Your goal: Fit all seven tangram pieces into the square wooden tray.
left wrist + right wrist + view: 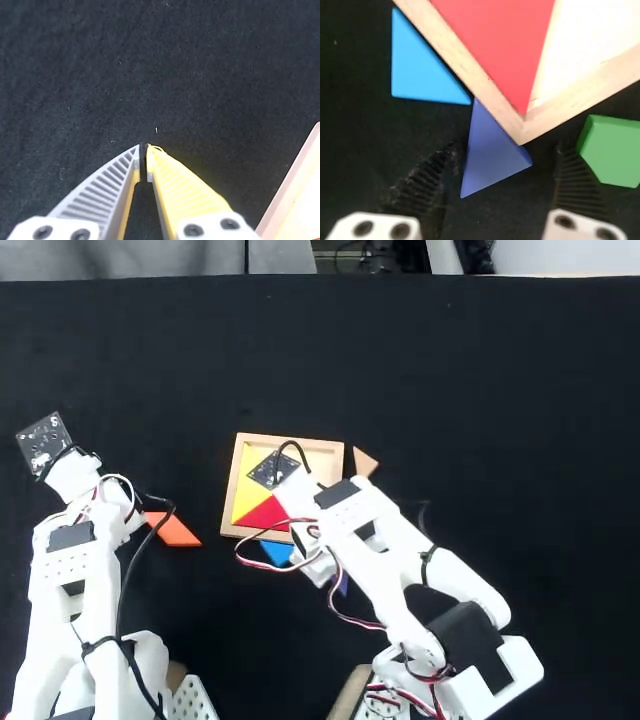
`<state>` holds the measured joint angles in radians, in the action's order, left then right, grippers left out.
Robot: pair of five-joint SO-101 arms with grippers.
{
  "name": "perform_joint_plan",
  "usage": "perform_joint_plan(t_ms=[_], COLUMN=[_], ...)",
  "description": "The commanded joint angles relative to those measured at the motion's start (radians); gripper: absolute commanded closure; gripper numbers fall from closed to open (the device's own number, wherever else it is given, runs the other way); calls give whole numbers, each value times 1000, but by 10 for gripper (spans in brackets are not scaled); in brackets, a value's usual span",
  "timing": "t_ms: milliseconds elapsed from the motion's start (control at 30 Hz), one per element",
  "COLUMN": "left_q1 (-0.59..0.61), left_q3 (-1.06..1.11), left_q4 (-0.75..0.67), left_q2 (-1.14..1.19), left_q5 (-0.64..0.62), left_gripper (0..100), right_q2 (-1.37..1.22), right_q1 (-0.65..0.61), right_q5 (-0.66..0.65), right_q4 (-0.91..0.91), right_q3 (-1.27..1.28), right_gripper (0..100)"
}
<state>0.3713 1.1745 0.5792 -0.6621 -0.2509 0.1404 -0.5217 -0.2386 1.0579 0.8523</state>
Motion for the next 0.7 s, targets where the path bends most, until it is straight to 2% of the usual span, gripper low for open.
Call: perform_joint_plan(t_ms=[0, 233, 433, 667], left_q1=[-16, -16, -16, -16], left_q3=[-7, -7, -7, -7], left_q4=[-9, -9, -9, -9], left_q2=[-26, -26, -26, -26], left_q5=[-3, -3, -3, -3], left_gripper=[959, 959, 959, 959], right_q2=[4, 4, 7, 185], right_q1=[12, 12, 12, 57], right_q5=[14, 15, 12, -32], right_q4=[6, 2, 14, 212], right_q3=[1, -2, -15, -202], right_gripper=[702, 825, 832, 832])
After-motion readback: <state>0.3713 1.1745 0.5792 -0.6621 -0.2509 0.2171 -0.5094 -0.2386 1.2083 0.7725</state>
